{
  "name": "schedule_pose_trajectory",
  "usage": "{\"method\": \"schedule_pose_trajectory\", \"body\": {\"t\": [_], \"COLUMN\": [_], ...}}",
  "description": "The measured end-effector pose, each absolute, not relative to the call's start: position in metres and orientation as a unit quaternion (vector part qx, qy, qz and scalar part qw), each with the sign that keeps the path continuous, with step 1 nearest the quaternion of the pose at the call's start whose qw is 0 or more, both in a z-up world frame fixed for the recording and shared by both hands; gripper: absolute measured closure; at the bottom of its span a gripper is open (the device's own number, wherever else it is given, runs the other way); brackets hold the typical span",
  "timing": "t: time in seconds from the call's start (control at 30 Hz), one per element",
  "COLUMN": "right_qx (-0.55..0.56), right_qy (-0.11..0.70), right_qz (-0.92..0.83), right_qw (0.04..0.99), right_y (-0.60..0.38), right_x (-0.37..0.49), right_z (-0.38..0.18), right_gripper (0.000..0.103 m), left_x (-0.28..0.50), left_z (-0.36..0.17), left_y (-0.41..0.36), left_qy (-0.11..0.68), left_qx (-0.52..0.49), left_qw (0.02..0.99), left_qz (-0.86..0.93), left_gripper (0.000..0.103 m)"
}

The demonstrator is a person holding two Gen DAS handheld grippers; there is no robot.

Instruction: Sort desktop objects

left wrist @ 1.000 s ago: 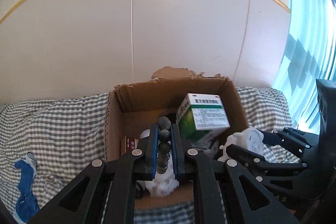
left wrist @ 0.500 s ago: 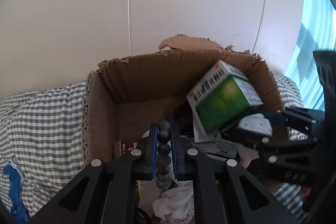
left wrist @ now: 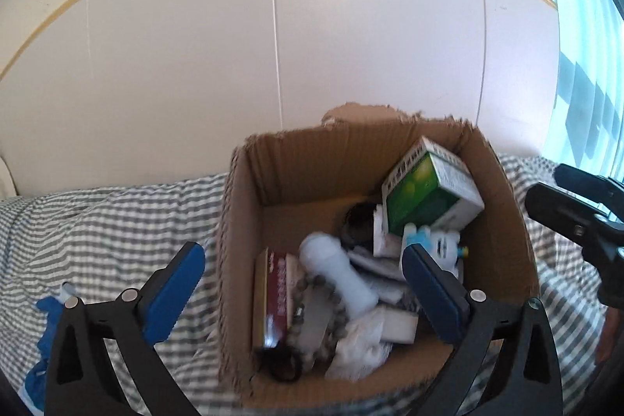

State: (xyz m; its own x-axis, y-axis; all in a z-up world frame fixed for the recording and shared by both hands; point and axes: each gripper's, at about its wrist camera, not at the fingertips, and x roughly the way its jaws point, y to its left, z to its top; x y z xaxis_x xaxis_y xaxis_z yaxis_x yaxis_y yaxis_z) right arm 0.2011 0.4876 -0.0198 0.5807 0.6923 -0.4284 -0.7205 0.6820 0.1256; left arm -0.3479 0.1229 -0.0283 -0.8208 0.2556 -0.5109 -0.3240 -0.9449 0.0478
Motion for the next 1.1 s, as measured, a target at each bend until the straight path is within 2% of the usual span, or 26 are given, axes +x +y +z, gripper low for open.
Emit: {"method": "schedule_pose_trajectory", "body": {"t": [0.17,0.3,0.43,0.7,0.8,0.87,1.1], "right_qx": [-0.013,0.008,-0.016,-0.01,-0.006,-0.007,-0.001], "right_qy": [0.241,0.248,0.226,0.241,0.248,0.261,0.274], "right_qz": [0.378,0.373,0.345,0.323,0.304,0.292,0.274], "right_qw": [0.894,0.894,0.911,0.915,0.92,0.92,0.922], "right_y": [0.471,0.458,0.458,0.445,0.439,0.438,0.429], "right_x": [0.166,0.153,0.123,0.09,0.083,0.081,0.075], "right_z": [-0.032,-0.035,-0.038,-0.054,-0.062,-0.069,-0.076], "right_gripper": [0.016,0.014,0.011,0.01,0.0,0.0,0.0], "left_x": [-0.319,-0.298,-0.284,-0.256,-0.25,-0.244,-0.232], "left_z": [-0.04,-0.051,-0.055,-0.064,-0.072,-0.074,-0.069], "left_y": [0.102,0.073,0.057,0.06,0.061,0.062,0.048], "left_qy": [0.064,0.013,-0.036,0.005,0.03,0.045,0.018], "left_qx": [-0.262,-0.276,-0.275,-0.248,-0.249,-0.244,-0.232], "left_qw": [0.145,0.137,0.133,0.13,0.128,0.121,0.121], "left_qz": [0.952,0.951,0.952,0.96,0.959,0.961,0.965], "left_gripper": [0.0,0.0,0.0,0.0,0.0,0.0,0.0]}}
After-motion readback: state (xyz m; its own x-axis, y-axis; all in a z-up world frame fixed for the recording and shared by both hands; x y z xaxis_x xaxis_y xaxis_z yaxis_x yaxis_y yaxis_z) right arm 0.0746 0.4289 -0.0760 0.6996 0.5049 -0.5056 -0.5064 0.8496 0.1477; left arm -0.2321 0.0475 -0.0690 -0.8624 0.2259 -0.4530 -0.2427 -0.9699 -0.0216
